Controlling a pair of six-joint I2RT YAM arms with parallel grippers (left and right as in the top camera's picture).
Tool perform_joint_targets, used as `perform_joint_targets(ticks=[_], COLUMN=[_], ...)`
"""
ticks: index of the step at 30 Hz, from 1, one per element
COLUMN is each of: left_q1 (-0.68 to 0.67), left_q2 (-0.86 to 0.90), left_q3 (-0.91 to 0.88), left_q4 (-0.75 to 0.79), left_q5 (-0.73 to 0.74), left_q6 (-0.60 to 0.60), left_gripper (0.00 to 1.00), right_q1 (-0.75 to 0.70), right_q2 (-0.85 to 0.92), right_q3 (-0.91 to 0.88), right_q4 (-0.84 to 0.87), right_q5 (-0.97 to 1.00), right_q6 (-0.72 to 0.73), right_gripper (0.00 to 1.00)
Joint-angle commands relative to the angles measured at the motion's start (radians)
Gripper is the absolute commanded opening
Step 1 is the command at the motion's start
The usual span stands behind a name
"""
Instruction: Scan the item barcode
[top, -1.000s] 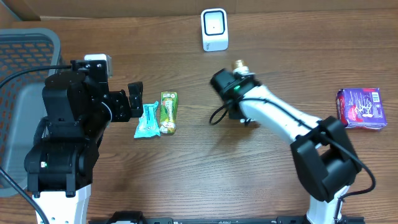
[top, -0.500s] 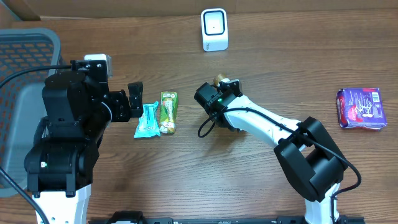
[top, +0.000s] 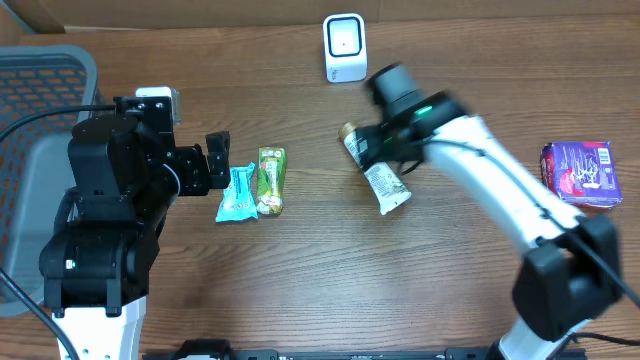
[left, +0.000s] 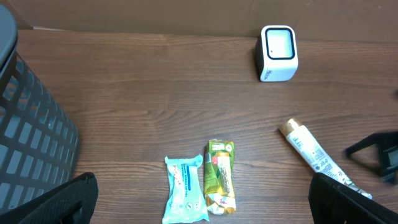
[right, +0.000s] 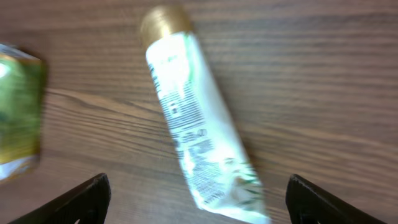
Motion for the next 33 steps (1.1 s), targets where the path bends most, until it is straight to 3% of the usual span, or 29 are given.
perform_joint_targets(ticks=[1,4,12,23,30,33], left_q1=[0.000,0.000,0.000,0.000,0.000,0.000], left_q2=[-0.005,-0.005,-0.005,-0.005,-0.005,-0.005], left_q3=[0.015,0.015,0.015,0.015,0.015,0.015], left_q4=[0.001,0.001,0.001,0.001,0.001,0.001], left_q5=[-0.003,-0.003,-0.003,-0.003,-0.003,-0.003], left_q6=[0.008,0.008,0.008,0.008,0.008,0.008], left_gripper=[1.00,1.00,1.00,1.00,1.00,0.99], right_q1=[-0.124,-0.189,-0.215,-0.199,-0.187,-0.187], right_q2=[0.025,0.073,0.238,0.314,0.387,0.410], right_q3=[0.000,0.000,0.000,0.000,0.000,0.000], right_q4=[-0.032,-0.048,-0.063,-0.037,-0.011,-0.011], right_q5=[-0.280,-0.384,-0.502,-0.557,-0.563,-0.563], right_q6=[-0.223,-0.350,-0.548,-0.580,-0.579,-0.574], right_gripper=[0.92,0.99,0.99,0.98,0.84,0.73])
